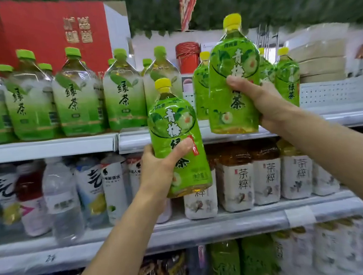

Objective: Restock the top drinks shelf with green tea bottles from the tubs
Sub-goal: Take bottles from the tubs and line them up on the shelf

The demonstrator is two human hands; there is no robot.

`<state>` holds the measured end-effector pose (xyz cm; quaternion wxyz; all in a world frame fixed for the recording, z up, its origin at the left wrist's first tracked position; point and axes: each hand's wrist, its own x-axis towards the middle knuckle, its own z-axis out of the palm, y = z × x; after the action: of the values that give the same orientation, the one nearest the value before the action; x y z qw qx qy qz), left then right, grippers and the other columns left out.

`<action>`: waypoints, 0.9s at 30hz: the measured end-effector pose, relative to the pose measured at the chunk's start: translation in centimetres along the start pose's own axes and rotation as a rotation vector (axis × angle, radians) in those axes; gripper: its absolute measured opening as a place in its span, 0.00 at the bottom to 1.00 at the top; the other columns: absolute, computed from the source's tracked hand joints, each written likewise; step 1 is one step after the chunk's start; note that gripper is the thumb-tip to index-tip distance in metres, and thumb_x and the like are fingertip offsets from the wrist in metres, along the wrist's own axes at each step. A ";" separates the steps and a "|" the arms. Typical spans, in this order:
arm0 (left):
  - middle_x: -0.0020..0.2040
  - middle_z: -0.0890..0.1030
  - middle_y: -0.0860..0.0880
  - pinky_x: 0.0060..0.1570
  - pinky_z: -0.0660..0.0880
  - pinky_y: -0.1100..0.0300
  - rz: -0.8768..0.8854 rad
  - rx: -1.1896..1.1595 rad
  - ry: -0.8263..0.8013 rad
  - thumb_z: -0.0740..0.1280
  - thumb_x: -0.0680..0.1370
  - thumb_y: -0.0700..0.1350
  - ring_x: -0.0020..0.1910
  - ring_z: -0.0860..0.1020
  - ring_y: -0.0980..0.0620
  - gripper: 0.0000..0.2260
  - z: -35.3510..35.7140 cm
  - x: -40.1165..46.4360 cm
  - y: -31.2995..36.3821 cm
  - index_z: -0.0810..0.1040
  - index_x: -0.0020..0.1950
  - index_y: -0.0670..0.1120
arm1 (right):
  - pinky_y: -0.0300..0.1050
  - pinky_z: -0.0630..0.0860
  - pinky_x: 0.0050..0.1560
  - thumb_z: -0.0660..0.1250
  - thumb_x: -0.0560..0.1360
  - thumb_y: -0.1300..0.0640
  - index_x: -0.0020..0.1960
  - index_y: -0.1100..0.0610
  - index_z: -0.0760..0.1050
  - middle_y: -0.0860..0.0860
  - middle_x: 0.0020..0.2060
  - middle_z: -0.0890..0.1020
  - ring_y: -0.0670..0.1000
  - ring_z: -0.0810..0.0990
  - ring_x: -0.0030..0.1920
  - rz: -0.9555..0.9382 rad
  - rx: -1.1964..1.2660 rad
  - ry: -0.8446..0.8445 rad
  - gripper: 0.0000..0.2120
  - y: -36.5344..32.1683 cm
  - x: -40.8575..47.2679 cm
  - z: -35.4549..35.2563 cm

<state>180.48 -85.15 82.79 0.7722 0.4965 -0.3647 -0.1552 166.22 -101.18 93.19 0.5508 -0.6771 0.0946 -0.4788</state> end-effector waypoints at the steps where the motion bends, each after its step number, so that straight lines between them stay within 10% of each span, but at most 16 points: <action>1: 0.52 0.86 0.46 0.51 0.78 0.30 0.012 0.008 0.017 0.82 0.54 0.61 0.54 0.83 0.34 0.37 0.3 0.4 0.2 0.78 0.59 0.50 | 0.55 0.83 0.47 0.81 0.61 0.46 0.64 0.56 0.76 0.54 0.51 0.86 0.54 0.86 0.51 -0.020 0.006 0.009 0.35 -0.3 1.2 0.2; 12: 0.54 0.85 0.37 0.50 0.78 0.32 0.024 0.053 0.153 0.81 0.52 0.63 0.43 0.78 0.40 0.42 3.4 2.0 2.5 0.76 0.61 0.47 | 0.65 0.75 0.62 0.83 0.41 0.31 0.75 0.50 0.63 0.53 0.67 0.77 0.57 0.78 0.63 0.023 -0.036 -0.013 0.68 4.1 12.7 -0.2; 21: 0.56 0.82 0.33 0.53 0.76 0.27 0.011 0.032 0.155 0.84 0.49 0.65 0.47 0.79 0.39 0.56 3.6 2.5 2.0 0.70 0.72 0.46 | 0.57 0.81 0.56 0.82 0.58 0.45 0.76 0.58 0.59 0.52 0.54 0.82 0.54 0.83 0.54 0.132 0.007 -0.200 0.54 4.4 11.6 0.0; 27: 0.52 0.84 0.37 0.45 0.79 0.34 0.034 0.052 0.176 0.84 0.51 0.65 0.42 0.76 0.41 0.55 3.7 2.1 1.8 0.70 0.72 0.44 | 0.52 0.82 0.53 0.83 0.44 0.36 0.76 0.59 0.61 0.55 0.61 0.81 0.54 0.84 0.55 0.171 -0.124 -0.298 0.67 4.4 12.2 -0.7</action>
<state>179.07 -88.05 86.11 0.7906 0.5220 -0.3077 -0.0885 173.80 -111.30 96.13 0.5548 -0.7626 0.0984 -0.3177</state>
